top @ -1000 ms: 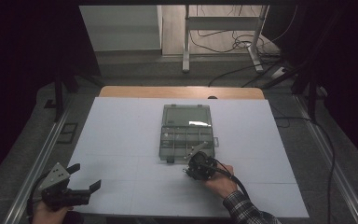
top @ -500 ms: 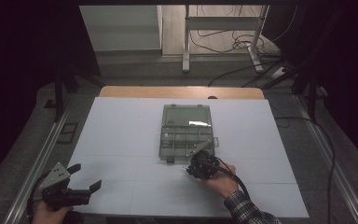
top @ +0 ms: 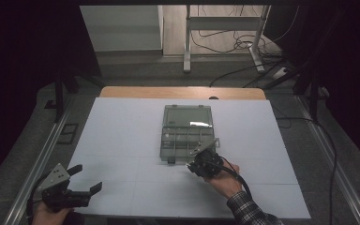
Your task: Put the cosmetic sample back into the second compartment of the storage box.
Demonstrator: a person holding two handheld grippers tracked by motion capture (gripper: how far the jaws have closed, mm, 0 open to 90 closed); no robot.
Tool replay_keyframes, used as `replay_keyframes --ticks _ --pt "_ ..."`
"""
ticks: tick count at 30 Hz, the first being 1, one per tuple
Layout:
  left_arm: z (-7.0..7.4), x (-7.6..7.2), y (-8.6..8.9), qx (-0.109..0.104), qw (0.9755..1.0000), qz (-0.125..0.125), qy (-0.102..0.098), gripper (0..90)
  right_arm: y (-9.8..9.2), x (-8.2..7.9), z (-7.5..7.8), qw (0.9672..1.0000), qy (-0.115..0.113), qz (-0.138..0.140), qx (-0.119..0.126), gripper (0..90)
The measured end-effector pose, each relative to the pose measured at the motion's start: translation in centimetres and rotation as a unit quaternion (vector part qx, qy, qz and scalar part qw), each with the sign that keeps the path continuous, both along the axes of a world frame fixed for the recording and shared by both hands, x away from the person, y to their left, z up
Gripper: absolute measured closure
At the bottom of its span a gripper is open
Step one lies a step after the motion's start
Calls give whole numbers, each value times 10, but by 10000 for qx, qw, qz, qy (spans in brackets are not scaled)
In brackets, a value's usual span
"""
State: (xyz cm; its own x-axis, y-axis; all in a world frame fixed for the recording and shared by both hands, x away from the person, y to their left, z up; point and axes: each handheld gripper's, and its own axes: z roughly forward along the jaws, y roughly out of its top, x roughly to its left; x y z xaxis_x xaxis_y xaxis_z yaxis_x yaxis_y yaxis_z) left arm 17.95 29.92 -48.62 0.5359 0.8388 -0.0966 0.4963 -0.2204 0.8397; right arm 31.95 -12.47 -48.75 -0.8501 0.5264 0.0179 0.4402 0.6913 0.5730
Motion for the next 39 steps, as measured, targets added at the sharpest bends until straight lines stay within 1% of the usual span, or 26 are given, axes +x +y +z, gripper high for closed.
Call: replay_keyframes --ticks 4,9,15,19,25,32,36,39 --pt "0 0 -1 28 10000 -11 3 14 -1 0 4 9999 -51 -34 105 813" --pt "0 0 0 16 10000 8 21 14 -3 0 9 9994 -28 -70 323 813" --pt "0 1 0 2 10000 30 49 14 -6 0 14 9989 -91 -129 447 813" --pt "0 1 0 -3 10000 33 56 14 -7 2 18 9979 -107 -225 590 813" --pt "0 1 0 1 10000 40 60 14 -8 4 20 9974 -136 -268 661 813" --pt "0 2 0 -25 10000 59 74 14 -6 8 23 9969 -184 -341 685 813" --pt "0 2 1 -18 9999 70 82 14 -5 14 24 9962 -212 -436 717 813" --pt "0 2 1 -13 9999 74 86 14 -4 17 24 9961 -240 -445 725 813"
